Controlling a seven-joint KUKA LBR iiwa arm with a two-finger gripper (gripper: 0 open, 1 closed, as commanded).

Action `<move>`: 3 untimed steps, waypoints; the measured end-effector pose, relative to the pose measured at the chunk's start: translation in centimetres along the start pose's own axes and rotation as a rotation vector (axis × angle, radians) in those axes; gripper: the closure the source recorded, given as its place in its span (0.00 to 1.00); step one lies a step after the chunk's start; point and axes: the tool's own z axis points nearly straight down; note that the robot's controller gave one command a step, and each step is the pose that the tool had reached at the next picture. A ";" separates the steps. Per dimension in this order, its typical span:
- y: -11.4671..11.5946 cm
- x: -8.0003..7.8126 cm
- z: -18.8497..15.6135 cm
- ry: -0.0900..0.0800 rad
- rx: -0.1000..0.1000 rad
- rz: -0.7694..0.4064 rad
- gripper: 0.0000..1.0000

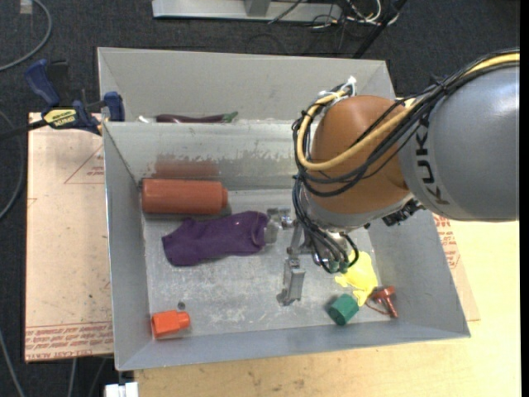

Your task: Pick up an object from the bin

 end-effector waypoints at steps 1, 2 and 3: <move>0.0 -0.2 -0.4 -0.008 -0.001 0.003 0.00; 3.2 -5.3 2.6 -0.012 -0.001 -0.042 0.00; 4.6 -5.9 7.8 -0.014 -0.002 -0.095 0.00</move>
Offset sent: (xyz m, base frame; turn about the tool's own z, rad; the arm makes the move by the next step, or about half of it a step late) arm 0.0746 0.0494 -0.0478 -0.0637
